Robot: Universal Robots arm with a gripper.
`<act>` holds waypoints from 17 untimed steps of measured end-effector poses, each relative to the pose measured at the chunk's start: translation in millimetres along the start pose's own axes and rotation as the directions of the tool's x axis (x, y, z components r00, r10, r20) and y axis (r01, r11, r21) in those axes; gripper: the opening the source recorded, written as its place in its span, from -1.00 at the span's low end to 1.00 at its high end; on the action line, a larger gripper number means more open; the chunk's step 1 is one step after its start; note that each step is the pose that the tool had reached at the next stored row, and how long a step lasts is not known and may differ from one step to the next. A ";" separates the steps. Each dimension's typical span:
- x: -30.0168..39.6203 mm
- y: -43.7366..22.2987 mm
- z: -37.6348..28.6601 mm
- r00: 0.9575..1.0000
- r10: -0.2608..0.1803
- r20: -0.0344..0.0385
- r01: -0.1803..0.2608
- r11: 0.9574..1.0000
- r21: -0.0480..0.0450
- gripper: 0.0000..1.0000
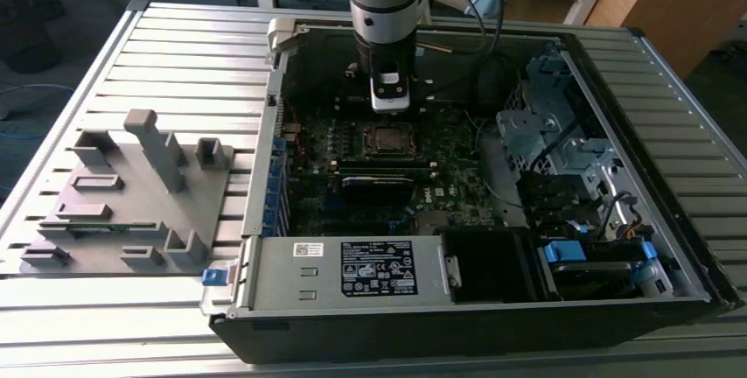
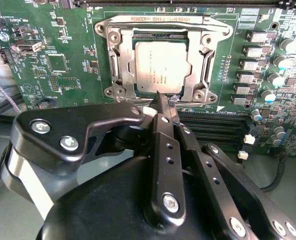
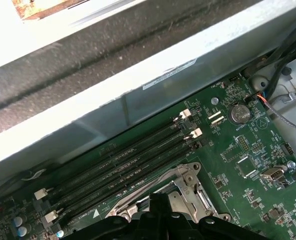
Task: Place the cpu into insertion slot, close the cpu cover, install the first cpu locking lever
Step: 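Close the cpu cover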
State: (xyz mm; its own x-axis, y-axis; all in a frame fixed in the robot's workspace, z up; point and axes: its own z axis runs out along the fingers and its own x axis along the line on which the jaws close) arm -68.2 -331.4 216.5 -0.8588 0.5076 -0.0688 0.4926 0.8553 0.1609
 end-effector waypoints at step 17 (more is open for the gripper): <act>-0.1 0.0 0.4 0.999 0.004 -0.034 -0.004 1.000 0.025 -0.80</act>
State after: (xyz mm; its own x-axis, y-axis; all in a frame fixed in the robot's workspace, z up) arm -68.0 -331.4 216.2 -0.8610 0.5075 -0.0346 0.4990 0.8558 0.1362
